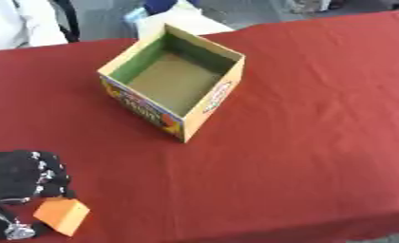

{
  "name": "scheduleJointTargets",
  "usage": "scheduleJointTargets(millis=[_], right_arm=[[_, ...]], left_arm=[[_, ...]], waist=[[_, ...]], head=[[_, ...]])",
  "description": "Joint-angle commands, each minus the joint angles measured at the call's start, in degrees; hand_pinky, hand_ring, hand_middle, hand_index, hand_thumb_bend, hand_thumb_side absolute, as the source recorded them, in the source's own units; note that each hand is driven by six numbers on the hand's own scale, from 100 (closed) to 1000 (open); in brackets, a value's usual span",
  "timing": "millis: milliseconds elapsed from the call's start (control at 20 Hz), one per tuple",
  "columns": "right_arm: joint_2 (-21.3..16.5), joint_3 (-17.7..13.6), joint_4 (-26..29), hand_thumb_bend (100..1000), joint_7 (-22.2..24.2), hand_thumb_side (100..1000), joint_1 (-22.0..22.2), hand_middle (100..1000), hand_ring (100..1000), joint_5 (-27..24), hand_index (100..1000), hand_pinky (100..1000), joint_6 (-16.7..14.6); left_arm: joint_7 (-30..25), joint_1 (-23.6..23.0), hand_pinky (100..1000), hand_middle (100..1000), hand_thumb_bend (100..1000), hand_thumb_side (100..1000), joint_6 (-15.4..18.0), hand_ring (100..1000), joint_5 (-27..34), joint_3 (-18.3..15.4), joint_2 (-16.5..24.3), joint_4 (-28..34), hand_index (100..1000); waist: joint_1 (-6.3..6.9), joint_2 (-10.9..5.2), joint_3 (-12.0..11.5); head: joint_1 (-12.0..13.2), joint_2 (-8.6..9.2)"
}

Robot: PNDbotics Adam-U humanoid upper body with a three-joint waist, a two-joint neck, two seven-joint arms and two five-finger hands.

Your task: Pick up objects on the table and place them in the box.

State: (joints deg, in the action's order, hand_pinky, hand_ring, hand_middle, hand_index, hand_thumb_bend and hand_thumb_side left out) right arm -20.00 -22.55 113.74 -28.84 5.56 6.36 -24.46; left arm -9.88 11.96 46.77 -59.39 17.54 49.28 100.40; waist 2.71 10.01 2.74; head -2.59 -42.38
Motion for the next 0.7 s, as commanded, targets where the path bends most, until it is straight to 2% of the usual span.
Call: scheduleJointTargets(millis=[50, 100, 250, 700], right_arm=[[-1.0, -0.3, 0.9, 100, -0.1, 733, -0.2, 499, 747, -0.5, 687, 642, 0.0], [-1.0, -0.3, 0.9, 100, -0.1, 729, -0.2, 499, 747, -0.5, 687, 642, 0.0], [-1.0, -0.4, 0.9, 100, -0.1, 729, -0.2, 499, 748, -0.4, 687, 642, 0.0], [-1.3, -0.5, 0.9, 100, -0.3, 729, 0.0, 499, 748, -0.1, 687, 643, 0.0]], left_arm=[[0.5, 0.7, 560, 382, 170, 339, -0.7, 546, 0.7, 0.0, 0.6, -0.5, 525], [0.8, 0.8, 539, 370, 175, 305, -0.9, 530, 1.3, 0.0, 0.5, -0.7, 515], [0.9, 0.6, 500, 349, 100, 269, -1.3, 495, 3.7, -0.2, 0.5, -0.4, 496], [-4.7, 0.1, 476, 352, 100, 246, -2.8, 483, 16.0, -3.8, 3.3, 6.1, 502]], waist=[[-0.21, -0.51, 0.0], [-0.20, -0.51, 0.0], [-0.19, -0.47, 0.1], [0.00, -0.57, -0.2]], head=[[0.1, 0.47], [0.1, 0.45], [0.0, 0.44], [-0.5, 0.37]])
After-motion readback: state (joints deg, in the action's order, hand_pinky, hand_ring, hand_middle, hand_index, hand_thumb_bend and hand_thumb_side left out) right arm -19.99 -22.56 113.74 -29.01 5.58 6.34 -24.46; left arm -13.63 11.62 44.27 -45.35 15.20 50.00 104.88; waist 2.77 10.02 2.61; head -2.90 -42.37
